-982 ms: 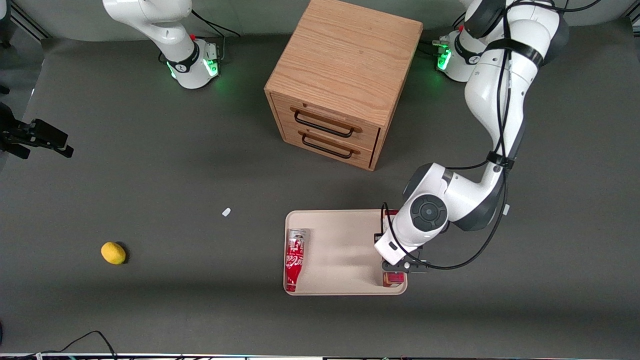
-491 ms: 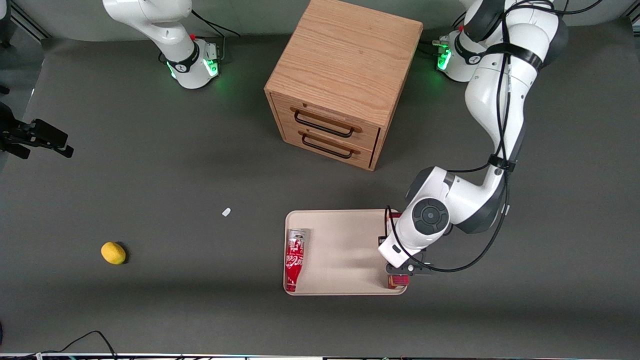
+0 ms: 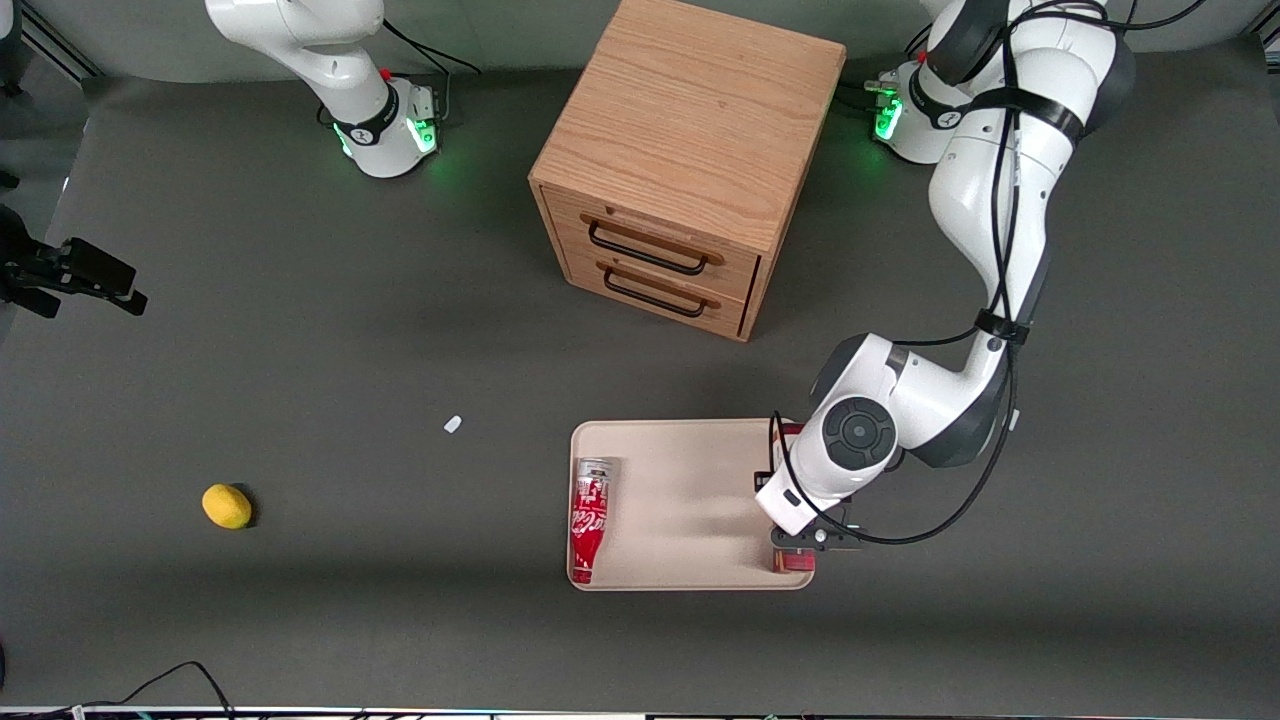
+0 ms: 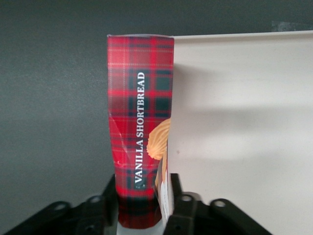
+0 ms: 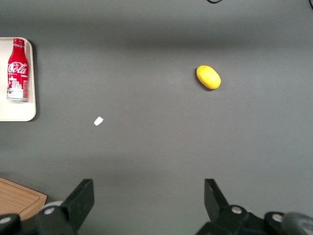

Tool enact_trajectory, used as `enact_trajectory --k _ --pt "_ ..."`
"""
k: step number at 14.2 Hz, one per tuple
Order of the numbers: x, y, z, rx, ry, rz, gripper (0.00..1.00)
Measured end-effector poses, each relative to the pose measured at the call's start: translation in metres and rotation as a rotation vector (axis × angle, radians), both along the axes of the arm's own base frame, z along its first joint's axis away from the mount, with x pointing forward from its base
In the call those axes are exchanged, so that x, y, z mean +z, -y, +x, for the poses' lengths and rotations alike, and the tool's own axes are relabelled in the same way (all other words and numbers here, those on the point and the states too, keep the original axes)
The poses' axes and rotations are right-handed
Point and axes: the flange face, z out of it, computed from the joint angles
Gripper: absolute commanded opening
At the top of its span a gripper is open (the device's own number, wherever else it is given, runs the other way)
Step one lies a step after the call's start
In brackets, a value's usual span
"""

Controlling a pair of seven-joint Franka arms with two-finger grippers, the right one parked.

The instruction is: Place red cookie box on tray

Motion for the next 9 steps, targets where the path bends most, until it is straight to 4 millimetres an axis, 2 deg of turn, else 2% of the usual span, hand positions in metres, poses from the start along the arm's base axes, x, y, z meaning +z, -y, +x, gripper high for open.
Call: enact_trajectory --k 3,5,6,7,9 --pt "0.010 -0.004 0.003 0.007 0.015 -0.002 1.00" --pt "0.027 -0.010 0.007 0.016 0.036 -0.005 1.00" --pt "0.041 -0.017 0.009 0.024 0.052 -0.007 1.00" --pt "0.071 -0.033 0.011 0.050 0.077 -0.018 1.00" --pt "0.113 -0.060 0.008 0.099 0.095 -0.046 1.00"
